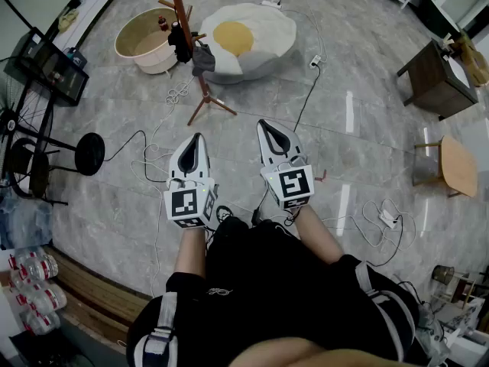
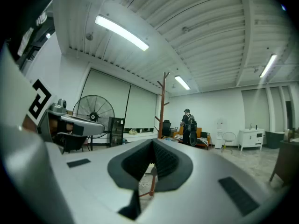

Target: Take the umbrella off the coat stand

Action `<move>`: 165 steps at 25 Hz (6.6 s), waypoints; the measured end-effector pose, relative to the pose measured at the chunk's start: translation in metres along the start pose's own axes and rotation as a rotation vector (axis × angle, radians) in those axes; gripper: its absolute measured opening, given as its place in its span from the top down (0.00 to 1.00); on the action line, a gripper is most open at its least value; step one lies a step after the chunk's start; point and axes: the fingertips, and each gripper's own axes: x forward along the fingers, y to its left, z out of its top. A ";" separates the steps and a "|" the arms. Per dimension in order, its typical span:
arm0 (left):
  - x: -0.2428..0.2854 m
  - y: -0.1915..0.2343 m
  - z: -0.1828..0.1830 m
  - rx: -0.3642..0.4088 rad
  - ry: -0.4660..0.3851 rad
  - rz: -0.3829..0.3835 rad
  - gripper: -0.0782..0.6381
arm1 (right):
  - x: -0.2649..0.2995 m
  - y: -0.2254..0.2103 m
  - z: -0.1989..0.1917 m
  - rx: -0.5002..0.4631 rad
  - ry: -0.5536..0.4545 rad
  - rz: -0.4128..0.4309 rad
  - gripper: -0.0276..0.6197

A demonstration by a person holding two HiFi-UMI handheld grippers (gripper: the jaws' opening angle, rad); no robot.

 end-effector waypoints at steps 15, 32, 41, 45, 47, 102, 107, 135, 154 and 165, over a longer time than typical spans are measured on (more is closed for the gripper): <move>0.006 0.067 -0.042 -0.058 0.109 -0.071 0.67 | 0.058 0.047 -0.024 0.019 0.075 -0.030 0.95; 0.010 0.133 -0.060 -0.129 0.146 -0.141 0.46 | 0.099 0.078 -0.023 0.006 0.119 -0.072 0.95; 0.068 0.146 -0.063 -0.155 0.139 -0.134 0.45 | 0.146 0.049 -0.032 0.022 0.096 -0.041 0.95; 0.113 0.157 -0.064 -0.158 0.145 -0.114 0.44 | 0.187 0.017 -0.036 0.041 0.078 -0.032 0.95; 0.140 0.163 -0.066 -0.156 0.154 -0.106 0.44 | 0.209 0.001 -0.039 0.041 0.076 -0.021 0.95; 0.447 0.393 -0.158 -0.146 0.330 -0.330 0.42 | 0.593 -0.048 -0.112 -0.011 0.336 0.027 0.95; 0.462 0.399 -0.184 -0.157 0.342 -0.369 0.41 | 0.594 -0.046 -0.128 -0.008 0.389 0.014 0.95; 0.547 0.347 -0.250 -0.109 0.418 -0.865 0.23 | 0.599 -0.058 -0.154 -0.010 0.475 -0.040 0.95; 0.537 0.352 -0.252 -0.059 0.387 -0.620 0.48 | 0.594 -0.069 -0.163 0.003 0.473 0.006 0.95; 0.512 0.351 -0.222 -0.131 0.422 -0.412 0.49 | 0.588 -0.073 -0.149 0.005 0.424 0.052 0.95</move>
